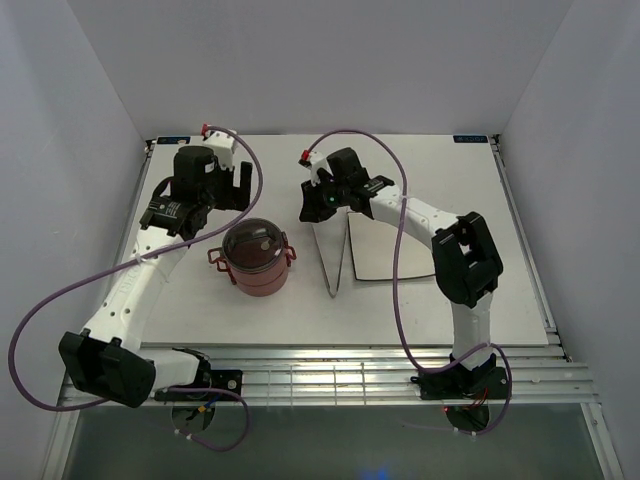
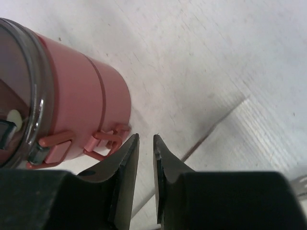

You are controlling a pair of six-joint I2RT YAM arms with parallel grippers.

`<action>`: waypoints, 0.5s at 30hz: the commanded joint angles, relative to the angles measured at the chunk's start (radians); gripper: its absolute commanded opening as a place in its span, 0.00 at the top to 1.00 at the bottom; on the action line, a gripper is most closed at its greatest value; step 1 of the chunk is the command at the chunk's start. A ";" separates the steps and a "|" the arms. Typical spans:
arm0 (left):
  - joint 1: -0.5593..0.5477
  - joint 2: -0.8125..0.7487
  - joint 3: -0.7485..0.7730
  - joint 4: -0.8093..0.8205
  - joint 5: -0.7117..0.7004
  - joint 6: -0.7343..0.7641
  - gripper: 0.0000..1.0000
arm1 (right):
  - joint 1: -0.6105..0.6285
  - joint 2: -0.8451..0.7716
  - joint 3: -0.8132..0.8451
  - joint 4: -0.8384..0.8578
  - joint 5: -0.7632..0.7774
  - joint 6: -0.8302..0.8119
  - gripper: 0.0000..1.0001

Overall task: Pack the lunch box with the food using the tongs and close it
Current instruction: Close the fastener on the packing box.

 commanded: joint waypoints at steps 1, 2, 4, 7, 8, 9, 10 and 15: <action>0.007 -0.033 -0.003 -0.151 -0.124 -0.306 0.02 | 0.003 0.029 0.044 0.101 -0.091 -0.057 0.75; 0.009 -0.051 -0.015 -0.165 -0.134 -0.321 0.02 | 0.002 0.039 0.046 0.109 -0.107 -0.062 0.74; 0.015 -0.090 -0.041 -0.201 -0.103 -0.347 0.02 | 0.003 0.037 0.035 0.117 -0.147 -0.098 0.71; 0.015 -0.226 -0.130 -0.168 -0.041 -0.457 0.02 | 0.003 0.004 -0.005 0.124 -0.200 -0.180 0.58; 0.015 -0.276 -0.167 -0.142 -0.041 -0.481 0.02 | 0.003 -0.028 -0.044 0.127 -0.204 -0.201 0.51; 0.018 -0.374 -0.235 -0.117 -0.053 -0.552 0.02 | 0.003 -0.045 -0.064 0.129 -0.210 -0.230 0.48; 0.020 -0.415 -0.265 -0.070 -0.047 -0.574 0.02 | 0.003 -0.065 -0.086 0.124 -0.216 -0.287 0.44; 0.024 -0.432 -0.353 -0.091 -0.065 -0.712 0.03 | -0.004 -0.158 -0.143 0.002 -0.317 -0.471 0.06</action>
